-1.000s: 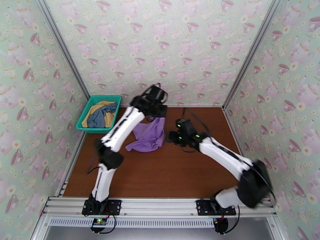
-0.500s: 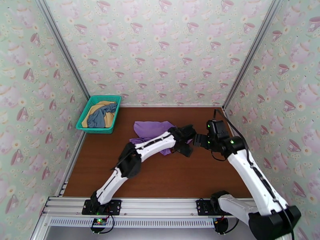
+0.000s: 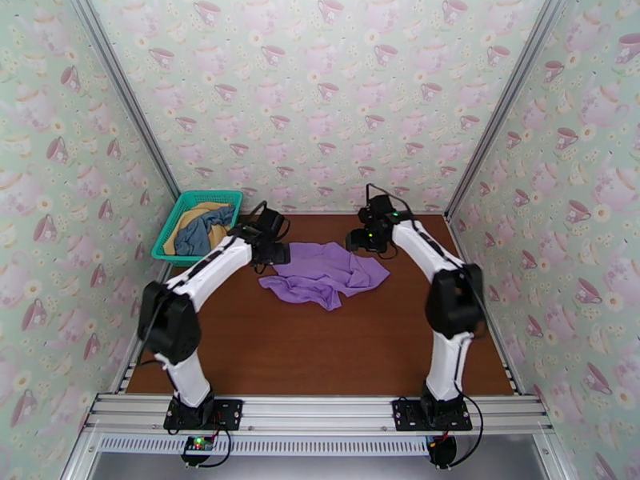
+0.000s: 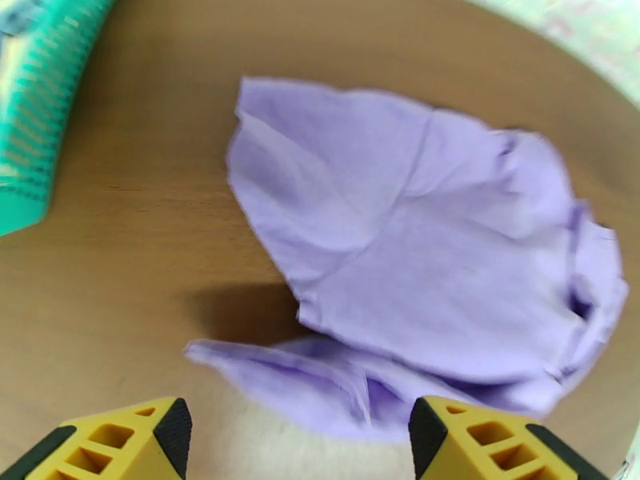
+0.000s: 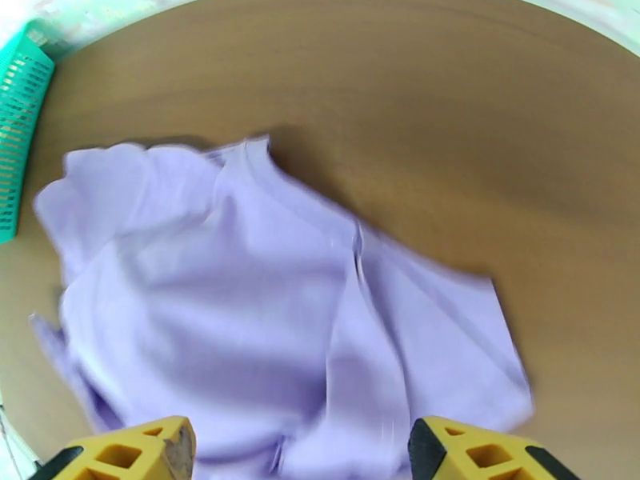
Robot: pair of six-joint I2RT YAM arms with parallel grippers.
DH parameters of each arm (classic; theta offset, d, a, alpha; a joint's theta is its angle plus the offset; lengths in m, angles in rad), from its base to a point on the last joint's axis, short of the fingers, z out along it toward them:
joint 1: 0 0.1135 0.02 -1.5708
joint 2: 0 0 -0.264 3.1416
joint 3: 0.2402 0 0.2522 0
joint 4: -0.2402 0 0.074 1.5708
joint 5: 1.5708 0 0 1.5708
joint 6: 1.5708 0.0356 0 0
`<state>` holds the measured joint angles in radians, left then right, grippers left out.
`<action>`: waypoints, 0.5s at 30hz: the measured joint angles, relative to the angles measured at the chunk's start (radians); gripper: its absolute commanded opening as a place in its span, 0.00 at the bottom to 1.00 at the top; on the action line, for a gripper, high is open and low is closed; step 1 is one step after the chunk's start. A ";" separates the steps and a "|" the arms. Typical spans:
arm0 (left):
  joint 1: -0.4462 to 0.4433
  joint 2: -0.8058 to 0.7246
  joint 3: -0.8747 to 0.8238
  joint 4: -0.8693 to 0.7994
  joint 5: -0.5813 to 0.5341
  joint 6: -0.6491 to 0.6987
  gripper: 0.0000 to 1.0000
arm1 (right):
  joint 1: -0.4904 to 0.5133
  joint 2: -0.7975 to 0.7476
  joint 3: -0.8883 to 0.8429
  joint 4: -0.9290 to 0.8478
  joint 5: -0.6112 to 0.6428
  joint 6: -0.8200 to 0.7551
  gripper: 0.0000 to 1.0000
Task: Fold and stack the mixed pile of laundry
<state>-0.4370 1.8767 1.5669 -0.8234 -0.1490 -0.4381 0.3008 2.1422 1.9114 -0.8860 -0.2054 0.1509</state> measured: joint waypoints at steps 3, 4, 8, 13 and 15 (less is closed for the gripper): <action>-0.001 0.051 0.002 0.021 0.011 -0.006 0.74 | 0.027 0.187 0.209 -0.035 0.010 -0.045 0.75; -0.001 0.053 0.002 0.021 0.011 -0.010 0.74 | 0.039 0.246 0.283 -0.058 0.017 -0.059 0.75; 0.000 0.043 -0.015 0.040 -0.001 -0.033 0.74 | 0.080 0.440 0.528 -0.142 0.047 -0.099 0.74; 0.032 0.023 -0.116 0.082 0.008 -0.037 0.73 | 0.103 0.516 0.614 -0.191 0.067 -0.108 0.50; 0.049 0.031 -0.126 0.092 0.016 -0.037 0.71 | 0.103 0.521 0.618 -0.192 0.057 -0.111 0.17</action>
<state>-0.3878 1.9072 1.4414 -0.7311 -0.1326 -0.4755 0.4038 2.6633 2.5294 -1.0782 -0.1482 0.0399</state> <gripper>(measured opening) 0.730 0.467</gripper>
